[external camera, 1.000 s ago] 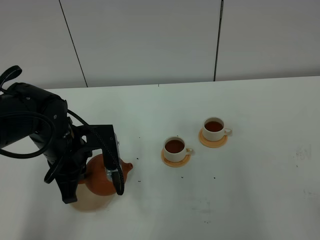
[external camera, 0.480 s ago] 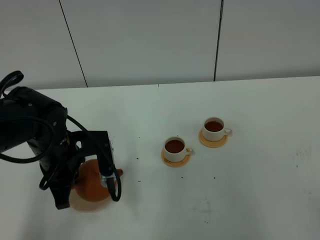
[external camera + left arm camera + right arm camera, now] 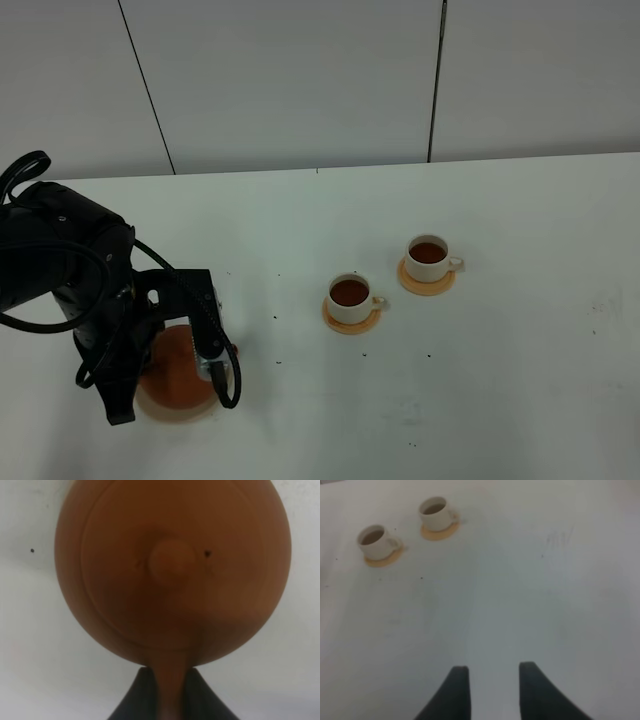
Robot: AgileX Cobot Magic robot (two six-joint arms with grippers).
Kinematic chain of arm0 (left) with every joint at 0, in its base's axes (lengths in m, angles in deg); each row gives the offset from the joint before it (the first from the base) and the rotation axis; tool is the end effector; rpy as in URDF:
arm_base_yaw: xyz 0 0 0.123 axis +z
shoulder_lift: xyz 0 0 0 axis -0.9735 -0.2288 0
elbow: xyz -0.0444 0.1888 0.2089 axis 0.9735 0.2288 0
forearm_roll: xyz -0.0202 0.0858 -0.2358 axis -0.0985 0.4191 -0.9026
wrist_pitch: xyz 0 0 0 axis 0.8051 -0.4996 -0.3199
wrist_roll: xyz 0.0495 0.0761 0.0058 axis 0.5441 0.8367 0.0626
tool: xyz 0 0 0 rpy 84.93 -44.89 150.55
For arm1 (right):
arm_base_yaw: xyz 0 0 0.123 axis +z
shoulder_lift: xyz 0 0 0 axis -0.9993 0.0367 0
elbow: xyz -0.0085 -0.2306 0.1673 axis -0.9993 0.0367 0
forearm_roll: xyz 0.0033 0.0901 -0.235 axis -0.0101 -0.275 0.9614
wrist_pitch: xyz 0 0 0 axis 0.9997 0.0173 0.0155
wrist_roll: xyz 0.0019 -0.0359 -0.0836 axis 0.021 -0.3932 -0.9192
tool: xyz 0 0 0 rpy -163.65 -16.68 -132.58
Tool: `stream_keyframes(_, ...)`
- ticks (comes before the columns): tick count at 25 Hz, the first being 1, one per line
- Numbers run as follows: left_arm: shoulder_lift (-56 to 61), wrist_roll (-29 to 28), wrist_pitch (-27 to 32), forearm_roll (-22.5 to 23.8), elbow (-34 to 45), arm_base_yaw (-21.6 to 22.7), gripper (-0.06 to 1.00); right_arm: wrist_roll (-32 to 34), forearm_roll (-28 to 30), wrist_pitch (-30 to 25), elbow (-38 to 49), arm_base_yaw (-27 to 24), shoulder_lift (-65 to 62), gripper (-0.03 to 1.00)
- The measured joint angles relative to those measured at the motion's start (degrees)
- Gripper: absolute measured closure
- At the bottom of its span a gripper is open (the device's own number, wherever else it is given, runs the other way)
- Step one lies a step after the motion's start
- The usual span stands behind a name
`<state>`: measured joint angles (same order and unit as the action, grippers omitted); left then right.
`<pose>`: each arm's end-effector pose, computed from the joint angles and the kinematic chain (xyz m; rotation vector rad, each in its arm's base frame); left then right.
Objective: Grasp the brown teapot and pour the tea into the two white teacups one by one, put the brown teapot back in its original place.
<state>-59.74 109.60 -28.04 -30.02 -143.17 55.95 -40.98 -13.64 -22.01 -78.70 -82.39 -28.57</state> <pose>0.3104 -0.0958 0.1944 1.8804 2.3369 0.4252 -0.0067 0.0139 0.2739 -0.1072 2.0527 0.2778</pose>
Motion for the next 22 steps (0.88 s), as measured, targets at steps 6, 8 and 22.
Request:
stream_keyframes(6, 0.0, -0.6, -1.4, -0.1, 0.0, 2.3, 0.78, 0.0, 0.0, 0.0, 0.0, 0.0, 0.0, 0.73)
stream_keyframes(8, 0.0, -0.7, -1.4, 0.1, 0.0, 2.5, 0.78, 0.0, 0.0, 0.0, 0.0, 0.0, 0.0, 0.73)
stream_keyframes(22, -4.1, -0.7, -4.1, -0.5, 0.1, 2.5, 0.78, 0.0, 0.0, 0.0, 0.0, 0.0, 0.0, 0.73)
